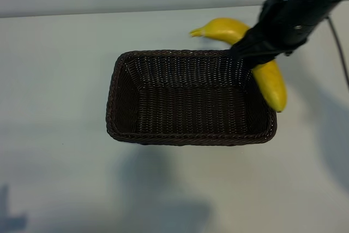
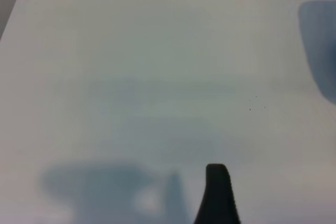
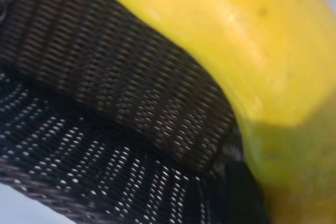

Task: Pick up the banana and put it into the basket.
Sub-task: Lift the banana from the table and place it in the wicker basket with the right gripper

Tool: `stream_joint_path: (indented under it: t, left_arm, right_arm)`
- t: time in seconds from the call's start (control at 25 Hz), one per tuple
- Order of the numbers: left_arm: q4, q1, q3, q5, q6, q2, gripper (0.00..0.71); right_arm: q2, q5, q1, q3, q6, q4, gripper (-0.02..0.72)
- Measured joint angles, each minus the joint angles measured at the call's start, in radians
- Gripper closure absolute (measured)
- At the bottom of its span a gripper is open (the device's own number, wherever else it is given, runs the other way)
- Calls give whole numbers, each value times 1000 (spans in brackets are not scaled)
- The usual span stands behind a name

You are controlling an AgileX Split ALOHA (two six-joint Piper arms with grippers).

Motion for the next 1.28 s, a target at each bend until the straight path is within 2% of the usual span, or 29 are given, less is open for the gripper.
stream_joint_path:
  t: [0.2, 0.36, 0.48, 0.6, 1.04, 1.28]
  left_arm:
    - [0, 0, 0, 0, 0, 0, 138]
    - [0, 0, 0, 0, 1, 0, 138]
    - [0, 0, 0, 0, 1, 0, 138]
    - [0, 0, 0, 0, 1, 0, 138]
    - [0, 0, 0, 0, 3, 0, 138]
    - [0, 0, 0, 0, 4, 0, 138]
  right_arm:
    - [57, -63, 70, -20, -163, -2, 281]
    - [82, -109, 124, -20, -331, -9, 281]
    - [96, -147, 159, -20, -399, -12, 281]
    - [116, -198, 178, -20, -409, -12, 281]
    - [241, -295, 179, -20, -369, -18, 281]
    - [247, -263, 179, -20, -368, -18, 281]
